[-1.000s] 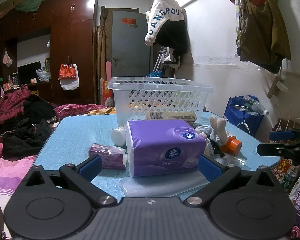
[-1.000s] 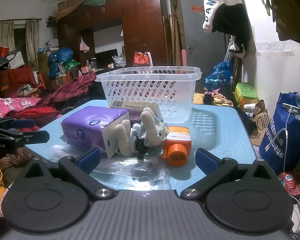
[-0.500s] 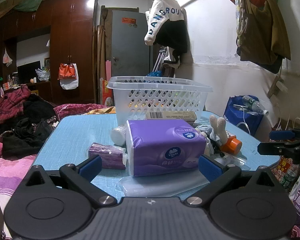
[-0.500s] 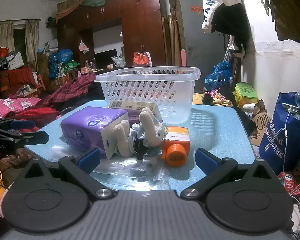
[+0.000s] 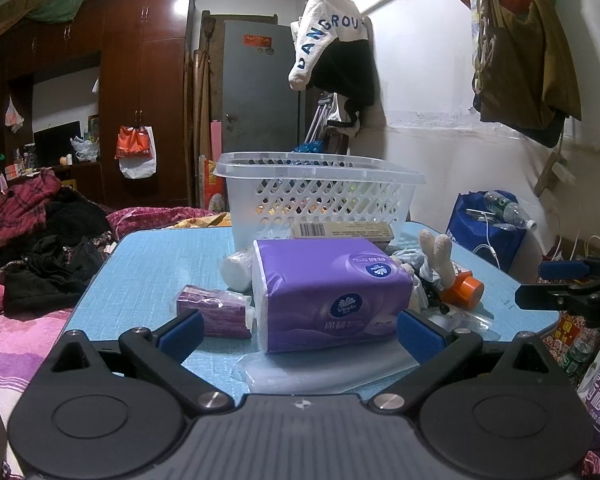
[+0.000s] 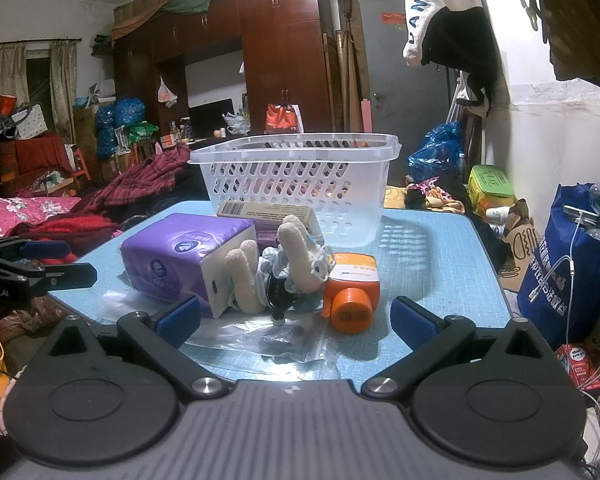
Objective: Organize objects
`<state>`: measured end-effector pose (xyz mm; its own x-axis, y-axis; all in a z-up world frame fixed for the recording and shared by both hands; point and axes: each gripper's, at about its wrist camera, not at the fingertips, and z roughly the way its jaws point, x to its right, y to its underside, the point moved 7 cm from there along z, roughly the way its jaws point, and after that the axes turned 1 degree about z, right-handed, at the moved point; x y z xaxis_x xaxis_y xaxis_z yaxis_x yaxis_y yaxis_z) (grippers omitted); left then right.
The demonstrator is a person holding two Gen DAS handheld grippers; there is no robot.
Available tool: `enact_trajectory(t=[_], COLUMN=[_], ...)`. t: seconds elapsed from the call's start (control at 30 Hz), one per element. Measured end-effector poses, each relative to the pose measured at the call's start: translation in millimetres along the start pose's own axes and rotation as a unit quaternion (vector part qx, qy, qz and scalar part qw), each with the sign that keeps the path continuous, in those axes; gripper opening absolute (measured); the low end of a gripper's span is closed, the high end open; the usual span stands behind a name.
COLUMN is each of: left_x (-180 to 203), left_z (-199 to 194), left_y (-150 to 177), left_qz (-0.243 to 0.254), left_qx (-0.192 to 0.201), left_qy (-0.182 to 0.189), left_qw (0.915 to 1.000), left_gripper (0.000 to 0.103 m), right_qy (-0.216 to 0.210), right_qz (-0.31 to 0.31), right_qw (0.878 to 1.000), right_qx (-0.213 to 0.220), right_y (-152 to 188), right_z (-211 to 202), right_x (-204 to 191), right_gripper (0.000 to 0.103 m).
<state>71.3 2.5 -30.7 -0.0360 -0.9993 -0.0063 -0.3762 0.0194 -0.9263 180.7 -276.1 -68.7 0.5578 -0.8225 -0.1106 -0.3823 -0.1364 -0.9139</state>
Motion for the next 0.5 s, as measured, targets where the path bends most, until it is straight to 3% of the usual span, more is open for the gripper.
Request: enact_trajectory(t=[0.2, 0.27, 0.4, 0.5], left_x=[0, 0, -4, -10], left_z=[1, -2, -8, 5], left_y=[1, -2, -14, -15], left_qz=[0.001, -0.004, 0.0, 0.002], left_qx=[0.0, 0.016, 0.076, 0.077], left_qy=[0.005, 0.009, 0.011, 0.016], left_qw=[1.0, 0.9998, 0.997, 0.9969], left_gripper=[0.103, 0.103, 0.103, 0.103], right_qy=[0.0, -0.001, -0.025, -0.037], right_qz=[0.0, 0.0, -0.001, -0.025], right_qw=[1.0, 1.0, 0.996, 0.995], right_qx=[0.0, 0.004, 0.089, 0.084], right_y=[0, 0, -10, -12], right_z=[0, 0, -11, -4], right_x=[0, 0, -2, -11], right_gripper=[0.103, 0.103, 0.103, 0.103])
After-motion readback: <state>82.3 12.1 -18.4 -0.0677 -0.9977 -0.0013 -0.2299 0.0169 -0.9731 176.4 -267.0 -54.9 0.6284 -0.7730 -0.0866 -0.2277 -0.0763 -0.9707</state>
